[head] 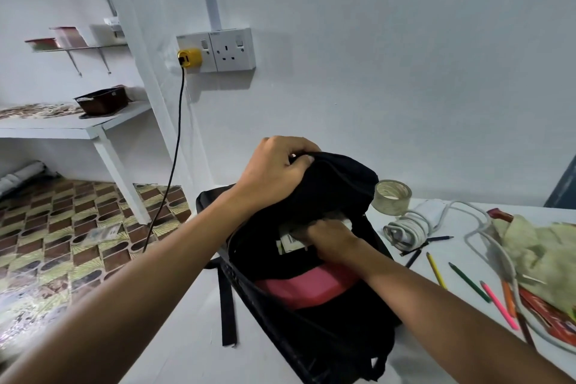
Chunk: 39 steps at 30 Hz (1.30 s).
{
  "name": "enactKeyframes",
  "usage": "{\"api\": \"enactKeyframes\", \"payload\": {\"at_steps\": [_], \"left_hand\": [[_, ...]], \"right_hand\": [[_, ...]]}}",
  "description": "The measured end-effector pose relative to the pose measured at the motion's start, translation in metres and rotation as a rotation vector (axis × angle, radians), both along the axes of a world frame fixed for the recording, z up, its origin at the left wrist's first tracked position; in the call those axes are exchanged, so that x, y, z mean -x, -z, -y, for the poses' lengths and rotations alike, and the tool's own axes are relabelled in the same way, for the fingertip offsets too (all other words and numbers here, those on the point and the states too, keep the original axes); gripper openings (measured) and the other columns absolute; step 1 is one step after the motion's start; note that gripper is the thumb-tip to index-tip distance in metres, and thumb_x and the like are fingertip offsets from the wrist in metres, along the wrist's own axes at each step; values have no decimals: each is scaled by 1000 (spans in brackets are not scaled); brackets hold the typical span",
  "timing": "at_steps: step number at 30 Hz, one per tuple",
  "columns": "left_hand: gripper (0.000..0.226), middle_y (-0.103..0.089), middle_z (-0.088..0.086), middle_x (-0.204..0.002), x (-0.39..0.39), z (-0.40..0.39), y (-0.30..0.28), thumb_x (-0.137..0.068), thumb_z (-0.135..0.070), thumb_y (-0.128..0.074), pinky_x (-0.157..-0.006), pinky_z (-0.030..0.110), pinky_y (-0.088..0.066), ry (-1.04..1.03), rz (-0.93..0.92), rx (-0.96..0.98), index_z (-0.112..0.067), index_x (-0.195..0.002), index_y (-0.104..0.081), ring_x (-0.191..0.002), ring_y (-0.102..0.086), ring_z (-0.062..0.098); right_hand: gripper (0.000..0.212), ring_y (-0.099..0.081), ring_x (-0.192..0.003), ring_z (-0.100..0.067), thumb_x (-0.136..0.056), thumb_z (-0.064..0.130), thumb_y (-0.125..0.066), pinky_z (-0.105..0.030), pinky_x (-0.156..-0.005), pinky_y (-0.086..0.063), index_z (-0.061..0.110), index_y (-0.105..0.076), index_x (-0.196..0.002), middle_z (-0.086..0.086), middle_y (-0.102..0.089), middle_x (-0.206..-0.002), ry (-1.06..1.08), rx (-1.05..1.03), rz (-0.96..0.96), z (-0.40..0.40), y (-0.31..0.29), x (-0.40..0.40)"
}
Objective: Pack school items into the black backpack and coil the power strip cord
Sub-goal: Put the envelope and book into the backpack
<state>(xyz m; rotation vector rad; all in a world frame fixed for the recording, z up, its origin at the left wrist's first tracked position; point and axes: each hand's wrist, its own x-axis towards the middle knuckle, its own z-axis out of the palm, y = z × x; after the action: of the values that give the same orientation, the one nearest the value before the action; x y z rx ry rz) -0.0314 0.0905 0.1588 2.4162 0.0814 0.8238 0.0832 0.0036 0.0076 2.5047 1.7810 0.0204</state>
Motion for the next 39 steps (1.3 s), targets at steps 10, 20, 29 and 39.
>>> {"api": "enactKeyframes", "payload": {"at_steps": [10,20,29,39], "left_hand": [[22,-69,-19,-87,2,2,6,-88,-5,-59,-81,11,-47,40,3,4,-17,-95,-75,-89,-65,-1],[21,-71,-11,-94,-25,0,39,-89,-8,-56,-80,16,-44,-56,-140,-18,-18,-98,-73,-90,-62,6],[29,-71,-5,-107,-68,15,113,-82,-13,-53,-93,37,-49,-158,-581,-240,-28,-100,-71,-105,-63,23],[36,-64,1,-115,-78,52,168,-86,-22,-50,-74,30,-46,-332,-826,-487,-33,-119,-61,-99,-63,23]], "right_hand": [[38,-63,-106,-33,-92,11,-41,-40,-85,-50,16,-58,-125,-13,-66,-116,27,51,72,-23,8,10],[45,-56,-116,-23,-81,14,-59,-32,-103,-42,19,-62,-126,-5,-61,-129,32,148,-560,24,-22,14],[26,-72,-75,-25,-88,-7,-49,-29,-65,-58,4,-64,-107,-14,-71,-94,270,-185,-1494,225,-81,-56],[33,-55,-112,-36,-82,12,-55,-40,-88,-48,19,-61,-115,-14,-59,-123,1235,-338,-50,442,-1,-158]]}}
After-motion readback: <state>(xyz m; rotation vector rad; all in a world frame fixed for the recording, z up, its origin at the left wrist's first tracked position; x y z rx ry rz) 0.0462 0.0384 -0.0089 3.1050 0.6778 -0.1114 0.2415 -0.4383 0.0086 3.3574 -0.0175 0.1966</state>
